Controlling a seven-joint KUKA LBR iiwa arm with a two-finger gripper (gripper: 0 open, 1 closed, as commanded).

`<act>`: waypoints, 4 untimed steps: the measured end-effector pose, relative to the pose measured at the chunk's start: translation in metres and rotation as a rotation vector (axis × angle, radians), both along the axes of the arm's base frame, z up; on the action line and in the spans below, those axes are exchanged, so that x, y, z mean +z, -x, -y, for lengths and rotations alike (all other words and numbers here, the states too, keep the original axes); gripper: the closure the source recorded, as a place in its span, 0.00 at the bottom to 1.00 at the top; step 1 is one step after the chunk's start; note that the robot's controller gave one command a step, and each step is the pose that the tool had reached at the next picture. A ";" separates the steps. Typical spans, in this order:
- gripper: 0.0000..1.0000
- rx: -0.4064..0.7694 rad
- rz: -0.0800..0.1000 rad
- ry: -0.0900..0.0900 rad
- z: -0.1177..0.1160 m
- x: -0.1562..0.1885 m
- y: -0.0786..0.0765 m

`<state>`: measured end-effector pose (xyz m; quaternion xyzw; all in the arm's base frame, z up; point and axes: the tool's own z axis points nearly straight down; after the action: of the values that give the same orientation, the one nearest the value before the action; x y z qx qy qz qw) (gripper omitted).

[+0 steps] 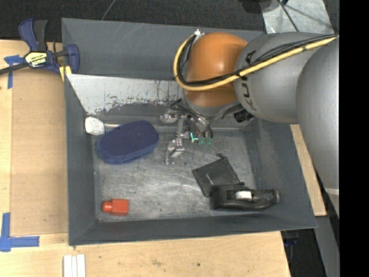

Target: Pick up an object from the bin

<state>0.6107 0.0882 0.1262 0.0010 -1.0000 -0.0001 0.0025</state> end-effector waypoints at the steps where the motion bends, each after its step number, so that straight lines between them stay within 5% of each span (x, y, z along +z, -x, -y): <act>1: 0.00 -0.206 0.009 0.001 -0.033 -0.053 0.001; 2: 1.00 -0.206 0.025 -0.004 -0.033 -0.049 -0.003; 3: 1.00 -0.021 0.018 0.000 0.018 0.119 0.003; 4: 0.00 -0.020 0.009 0.000 0.016 0.114 0.005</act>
Offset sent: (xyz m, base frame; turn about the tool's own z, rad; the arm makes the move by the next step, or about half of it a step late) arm -0.0032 0.0337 -0.0562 0.2059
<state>0.6061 0.0719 0.2400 -0.0090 -1.0000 -0.0001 -0.0019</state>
